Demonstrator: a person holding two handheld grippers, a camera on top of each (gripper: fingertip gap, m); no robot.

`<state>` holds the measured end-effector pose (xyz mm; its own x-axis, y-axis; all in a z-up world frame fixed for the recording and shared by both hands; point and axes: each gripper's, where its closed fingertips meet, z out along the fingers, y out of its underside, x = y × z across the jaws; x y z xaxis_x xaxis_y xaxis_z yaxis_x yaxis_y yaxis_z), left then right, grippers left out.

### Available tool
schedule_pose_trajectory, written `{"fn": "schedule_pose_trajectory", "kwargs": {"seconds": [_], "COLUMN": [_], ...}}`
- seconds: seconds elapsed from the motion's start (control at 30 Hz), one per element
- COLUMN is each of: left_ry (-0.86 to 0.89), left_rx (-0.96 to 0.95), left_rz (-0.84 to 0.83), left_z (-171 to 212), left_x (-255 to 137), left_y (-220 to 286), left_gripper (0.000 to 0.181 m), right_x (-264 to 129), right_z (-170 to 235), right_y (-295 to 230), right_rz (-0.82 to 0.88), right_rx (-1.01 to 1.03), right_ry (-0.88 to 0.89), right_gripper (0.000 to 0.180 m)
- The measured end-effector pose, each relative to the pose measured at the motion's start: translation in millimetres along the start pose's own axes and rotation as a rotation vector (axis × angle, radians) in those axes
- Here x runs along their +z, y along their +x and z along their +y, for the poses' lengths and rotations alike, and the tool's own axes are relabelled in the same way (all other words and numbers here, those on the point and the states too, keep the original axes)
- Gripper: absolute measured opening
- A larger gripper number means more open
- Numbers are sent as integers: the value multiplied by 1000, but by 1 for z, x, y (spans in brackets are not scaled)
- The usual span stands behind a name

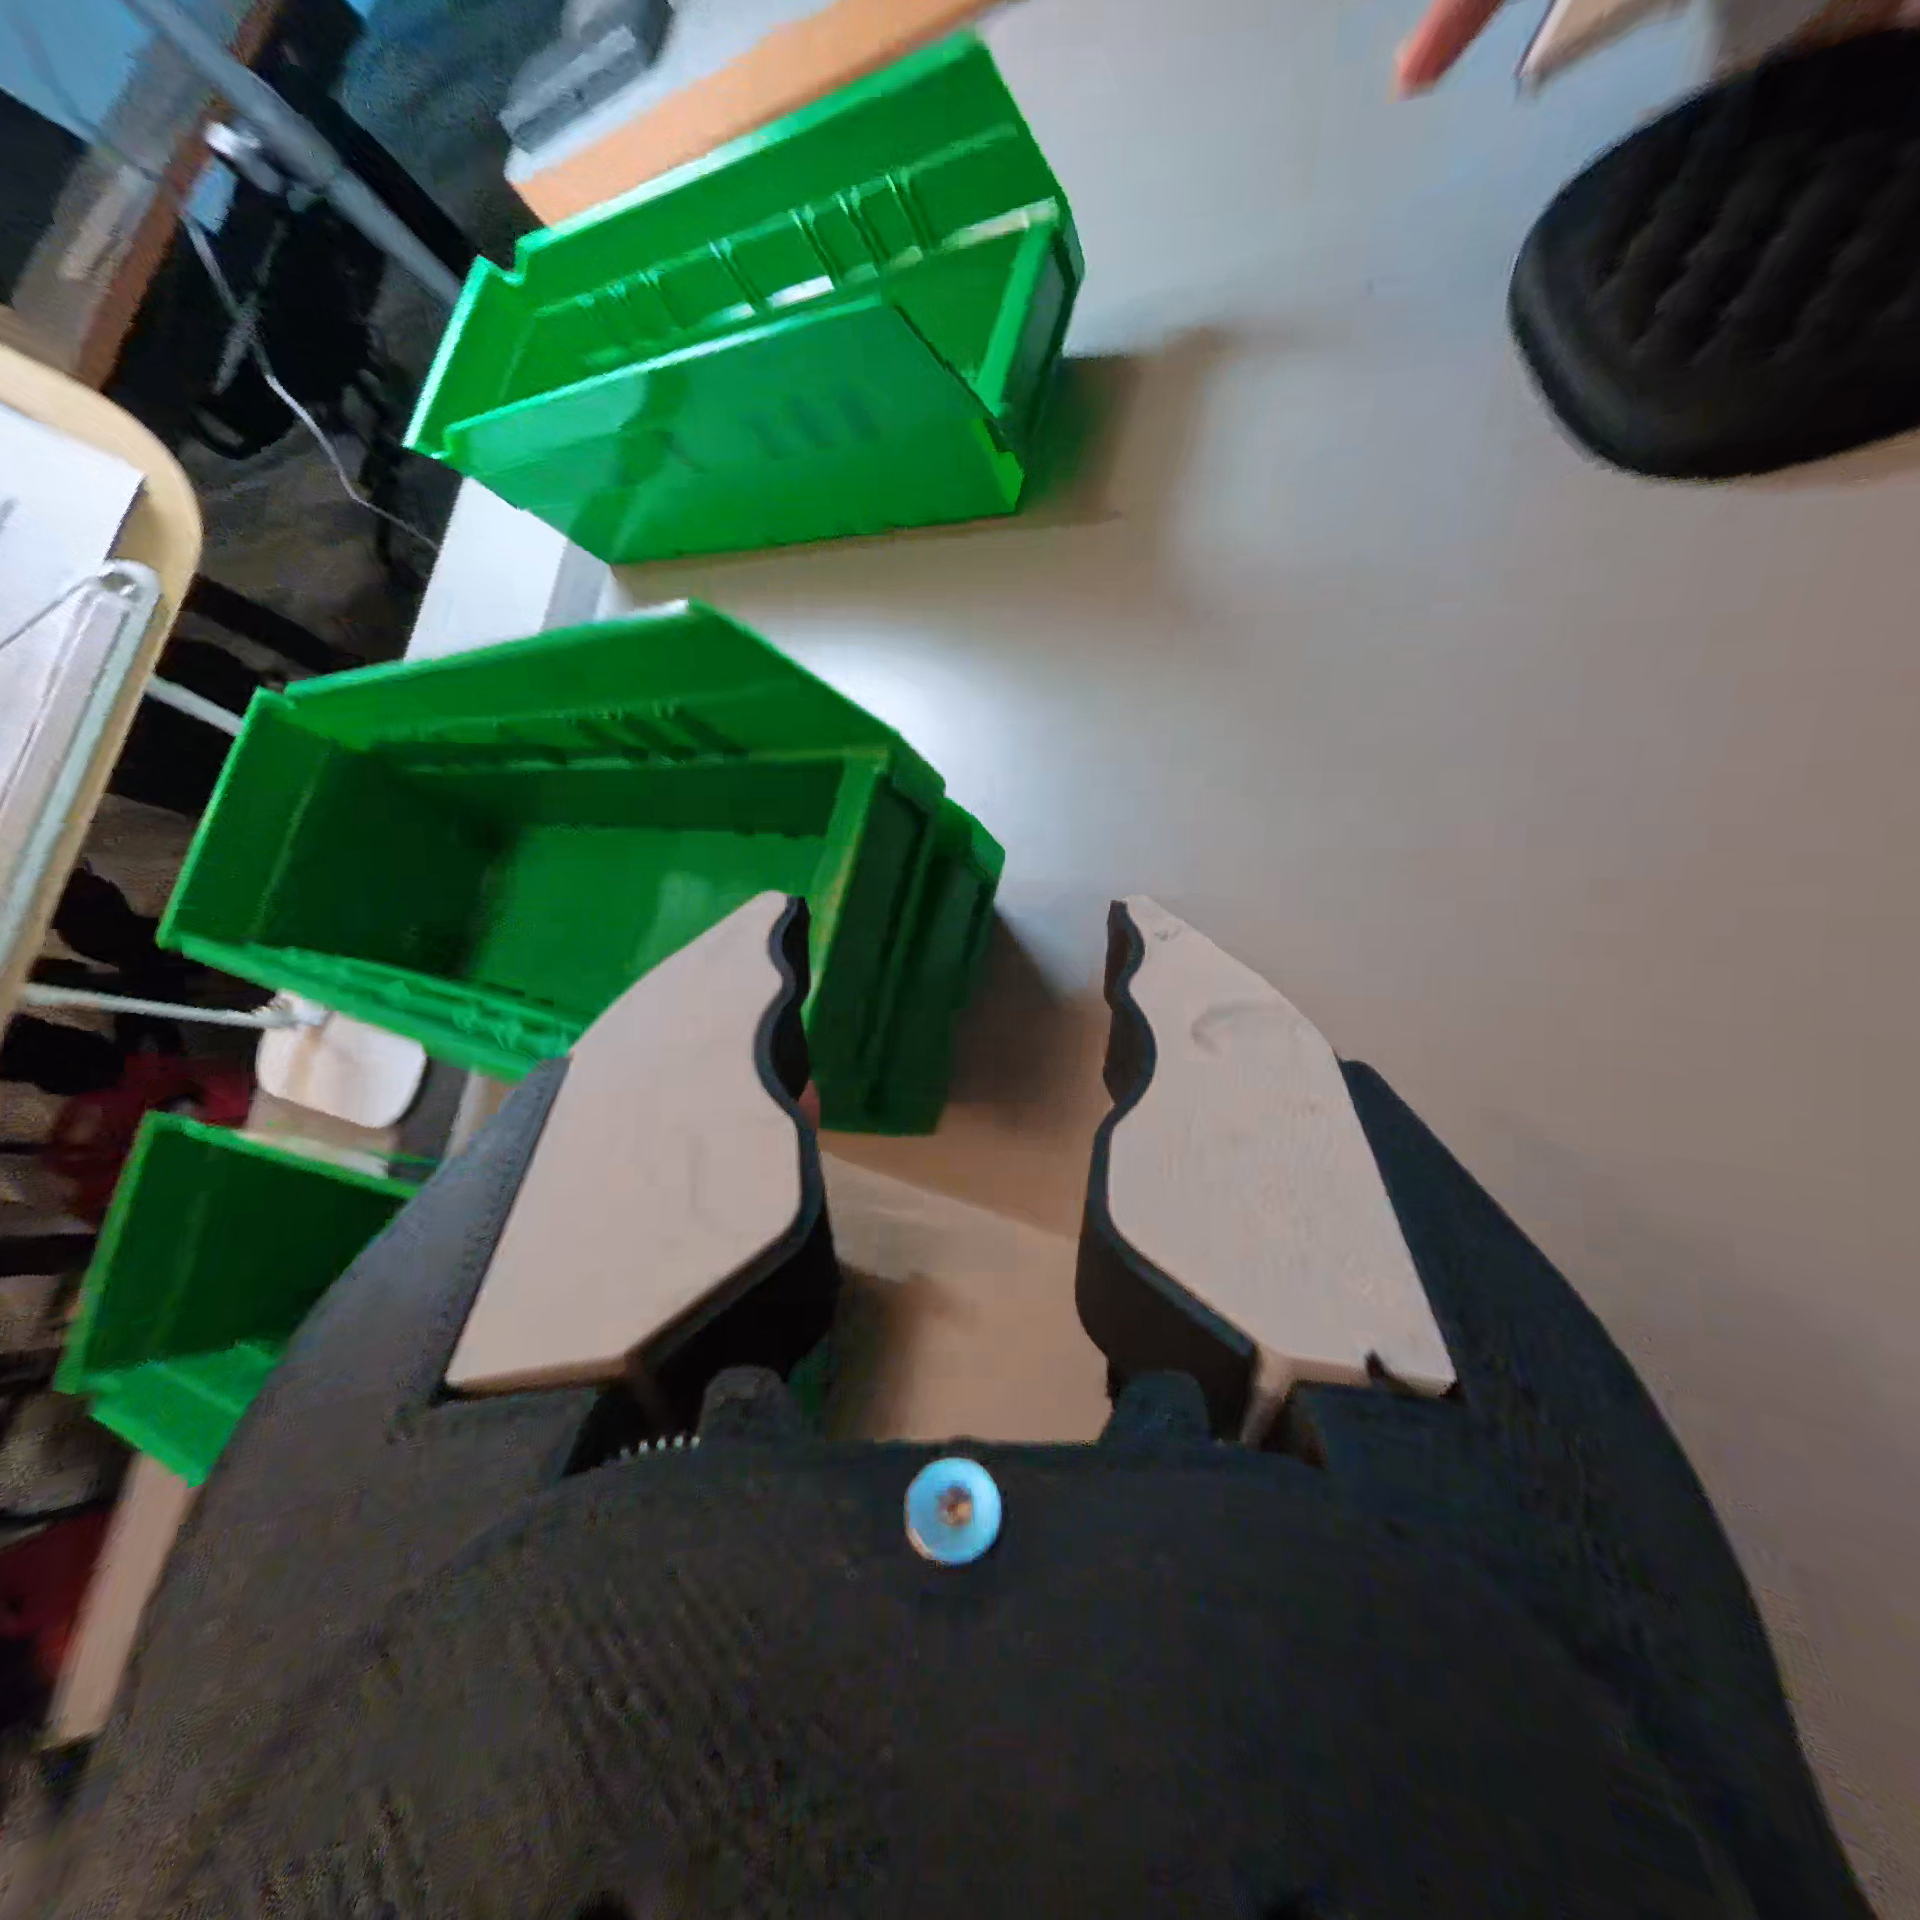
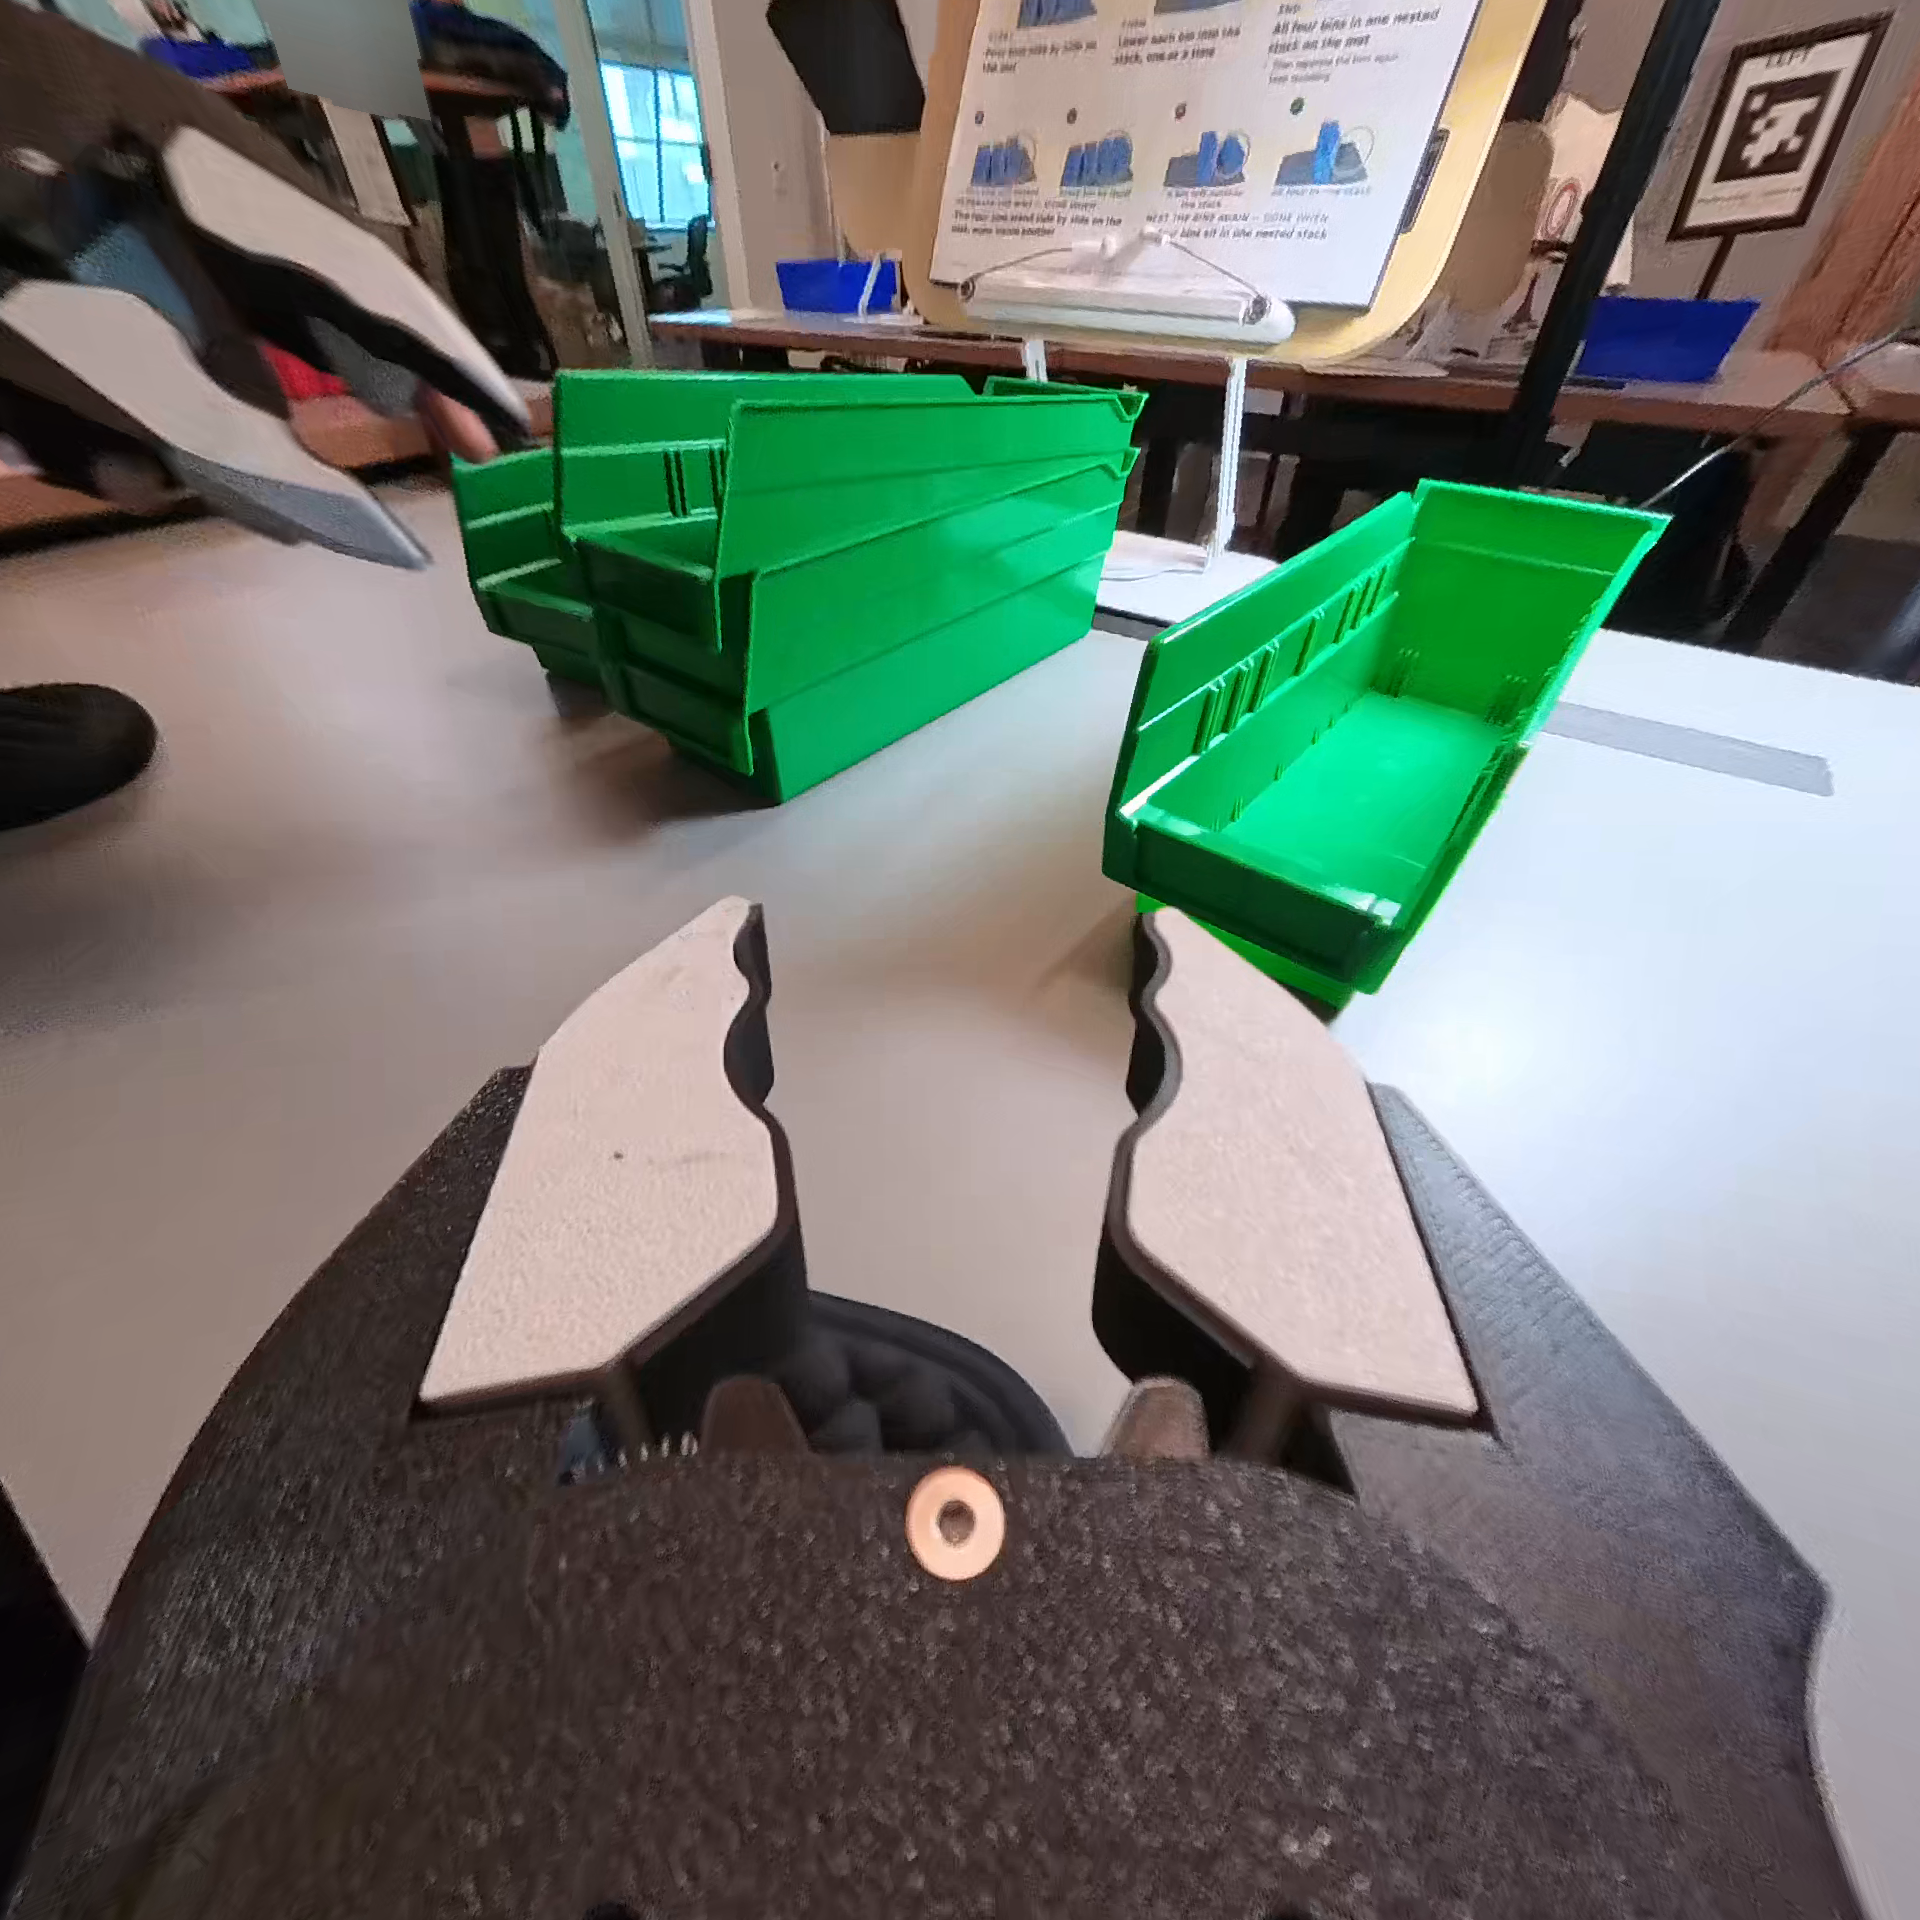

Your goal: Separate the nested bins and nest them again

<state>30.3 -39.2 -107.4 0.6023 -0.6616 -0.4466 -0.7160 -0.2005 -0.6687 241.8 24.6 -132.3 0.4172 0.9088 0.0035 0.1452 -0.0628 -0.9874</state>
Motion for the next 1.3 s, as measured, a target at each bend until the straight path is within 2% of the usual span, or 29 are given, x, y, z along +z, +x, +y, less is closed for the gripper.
{"fn": "schedule_pose_trajectory", "kwargs": {"seconds": [0.1, 0.2, 0.27, 0.33, 0.57, 1.3], "left_ry": [-181, -375, -451, -485, -511, -392], "left_rx": [124, 175, 206, 227, 247, 171], "left_rz": [-3, 51, 67, 57, 76, 96], "left_z": [-1, 20, 32, 39, 42, 13], "left_x": [32, 59, 71, 77, 77, 59], "left_y": [-15, -18, -20, -23, -22, -28], "left_gripper": [56, 53, 46, 31, 28, 29], "right_x": [2, 1, -1, -3, -2, 9], "right_z": [3, 2, 1, 0, 1, 13], "right_y": [-1, -1, 0, 0, -1, -14], "right_rz": [-13, -12, -10, -10, -16, -2], "right_rx": [26, 24, 26, 31, 27, -129], "right_ry": [3, 19, 36, 53, 50, -57], "right_gripper": [66, 65, 64, 63, 60, 56]}}
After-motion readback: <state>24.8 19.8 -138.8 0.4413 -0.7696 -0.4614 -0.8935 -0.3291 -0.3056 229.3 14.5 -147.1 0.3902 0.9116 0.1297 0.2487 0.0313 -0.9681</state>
